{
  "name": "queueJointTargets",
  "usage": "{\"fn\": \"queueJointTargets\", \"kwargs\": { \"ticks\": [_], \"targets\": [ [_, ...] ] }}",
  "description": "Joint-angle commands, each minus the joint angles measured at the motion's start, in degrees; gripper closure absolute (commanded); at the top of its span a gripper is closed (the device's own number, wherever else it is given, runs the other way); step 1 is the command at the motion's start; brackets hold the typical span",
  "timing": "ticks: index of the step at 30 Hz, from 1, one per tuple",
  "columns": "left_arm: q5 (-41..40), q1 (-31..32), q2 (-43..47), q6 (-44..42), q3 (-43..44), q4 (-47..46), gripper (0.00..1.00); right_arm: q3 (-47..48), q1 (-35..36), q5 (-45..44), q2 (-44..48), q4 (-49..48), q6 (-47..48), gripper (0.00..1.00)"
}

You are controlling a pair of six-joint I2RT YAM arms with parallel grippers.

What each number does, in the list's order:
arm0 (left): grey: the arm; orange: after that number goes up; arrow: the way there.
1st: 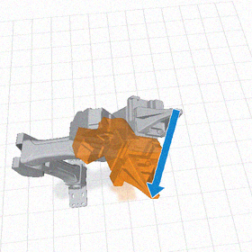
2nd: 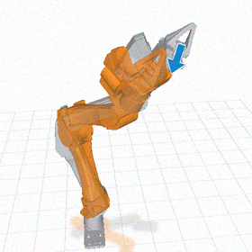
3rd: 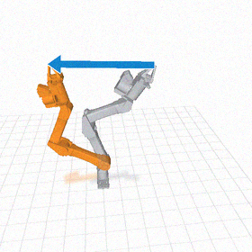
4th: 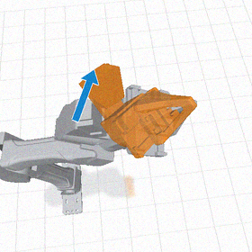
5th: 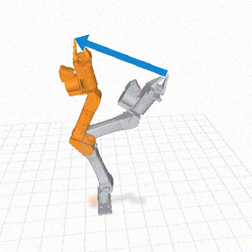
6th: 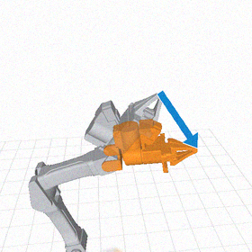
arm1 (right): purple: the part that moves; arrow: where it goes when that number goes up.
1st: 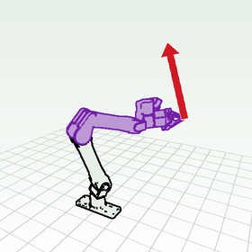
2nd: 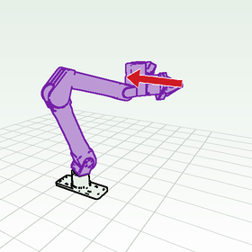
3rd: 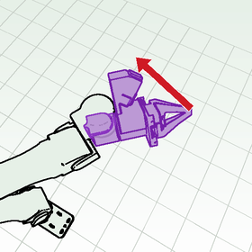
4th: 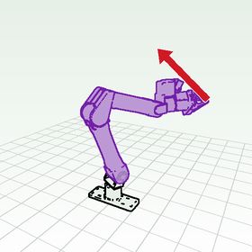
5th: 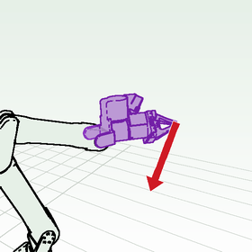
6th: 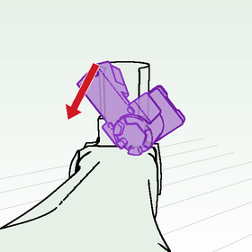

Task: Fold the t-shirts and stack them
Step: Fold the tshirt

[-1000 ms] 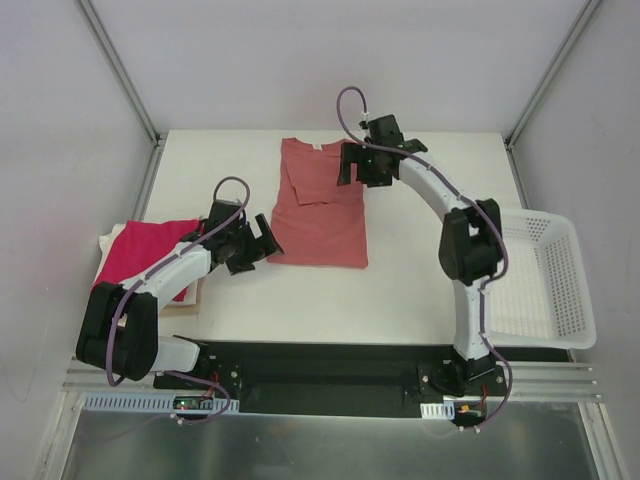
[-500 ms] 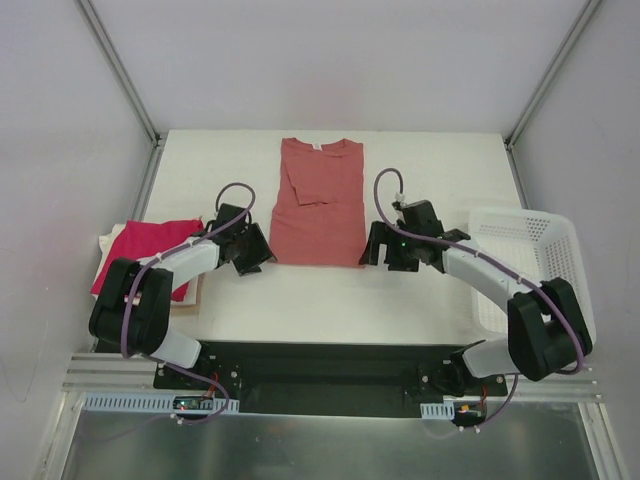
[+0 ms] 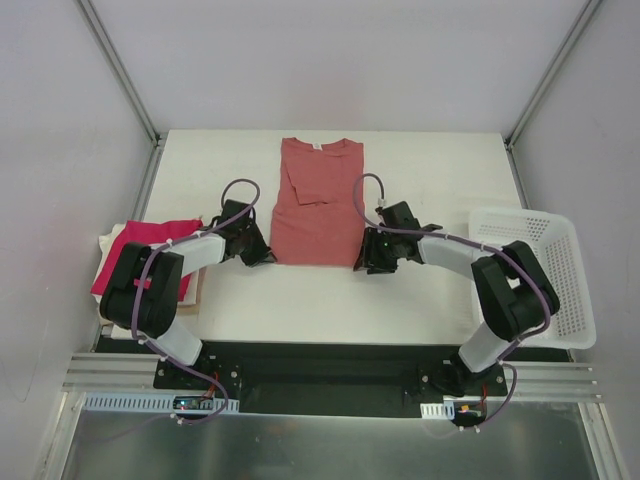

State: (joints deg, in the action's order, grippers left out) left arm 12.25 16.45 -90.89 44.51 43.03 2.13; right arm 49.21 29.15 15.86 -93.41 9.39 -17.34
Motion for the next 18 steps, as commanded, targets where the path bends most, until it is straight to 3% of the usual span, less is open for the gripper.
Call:
{"fn": "queueJointTargets", "kwargs": {
  "ticks": [1, 5, 6, 8, 13, 18],
  "targets": [
    [-0.3, 0.1, -2.1, -0.5, 0.5, 0.9, 1.0, 4.4, 0.3, 1.1, -3.6, -2.3, 0.1, 0.58],
    [0.1, 0.1, -0.1, -0.2, -0.4, 0.9, 1.0, 5.7, 0.4, 0.9, -5.3, -3.1, 0.6, 0.78],
    [0.2, 0.0, 0.6, -0.1, -1.1, 0.9, 1.0, 6.0, 0.4, 1.1, -5.6, -3.1, 1.3, 0.89],
    [0.8, 0.1, 3.4, -0.1, -2.2, 0.9, 1.0, 5.4, 0.7, 2.2, -4.7, -3.8, 1.6, 0.99],
    [3.5, 0.6, 13.7, 1.5, -9.8, 0.9, 1.0, -0.4, 3.2, 2.9, 5.3, -2.1, 2.6, 0.99],
    [7.0, 5.1, 36.0, 5.2, -20.7, 1.5, 1.0, -9.2, 8.6, 3.2, 20.4, 4.7, 1.3, 0.99]
  ]
}}
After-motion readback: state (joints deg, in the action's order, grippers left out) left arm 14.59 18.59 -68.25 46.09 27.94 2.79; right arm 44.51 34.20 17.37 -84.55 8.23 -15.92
